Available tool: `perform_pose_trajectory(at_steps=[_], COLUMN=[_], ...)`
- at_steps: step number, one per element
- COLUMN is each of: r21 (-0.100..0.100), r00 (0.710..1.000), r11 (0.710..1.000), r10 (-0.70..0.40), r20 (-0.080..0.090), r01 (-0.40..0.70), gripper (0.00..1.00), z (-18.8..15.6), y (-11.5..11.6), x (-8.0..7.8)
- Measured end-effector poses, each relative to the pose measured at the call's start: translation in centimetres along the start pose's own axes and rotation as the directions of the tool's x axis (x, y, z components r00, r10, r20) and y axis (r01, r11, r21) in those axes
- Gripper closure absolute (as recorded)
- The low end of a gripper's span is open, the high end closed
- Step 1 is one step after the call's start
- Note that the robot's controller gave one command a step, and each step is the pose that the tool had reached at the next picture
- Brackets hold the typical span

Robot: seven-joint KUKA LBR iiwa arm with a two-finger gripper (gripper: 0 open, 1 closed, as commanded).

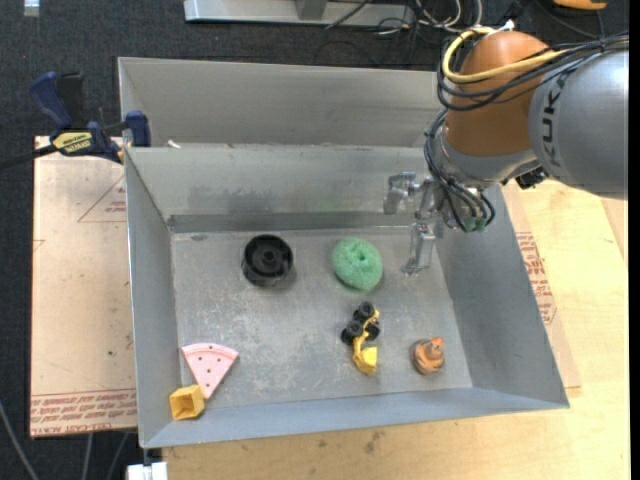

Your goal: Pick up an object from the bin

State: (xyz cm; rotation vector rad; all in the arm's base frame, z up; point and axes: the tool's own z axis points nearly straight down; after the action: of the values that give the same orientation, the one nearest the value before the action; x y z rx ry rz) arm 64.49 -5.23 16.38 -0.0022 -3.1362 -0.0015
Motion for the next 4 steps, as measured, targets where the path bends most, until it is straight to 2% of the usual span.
perform_pose_trajectory(at_steps=[1,2,3,4], r21=[0.001,0.002,0.0,-0.005], r00=[1.0,0.997,1.0,0.972], r11=[1.0,0.997,1.0,0.972], r10=[-0.001,-0.078,-0.002,0.236], r20=[0.008,0.013,0.006,0.008], r01=[0.001,0.078,0.002,-0.236], gripper=[0.0,0.0,0.0,0.0], z=[-0.5,3.4,6.0,7.8], y=[0.0,1.0,2.4,2.6], x=[-0.1,0.4,1.9,1.9])
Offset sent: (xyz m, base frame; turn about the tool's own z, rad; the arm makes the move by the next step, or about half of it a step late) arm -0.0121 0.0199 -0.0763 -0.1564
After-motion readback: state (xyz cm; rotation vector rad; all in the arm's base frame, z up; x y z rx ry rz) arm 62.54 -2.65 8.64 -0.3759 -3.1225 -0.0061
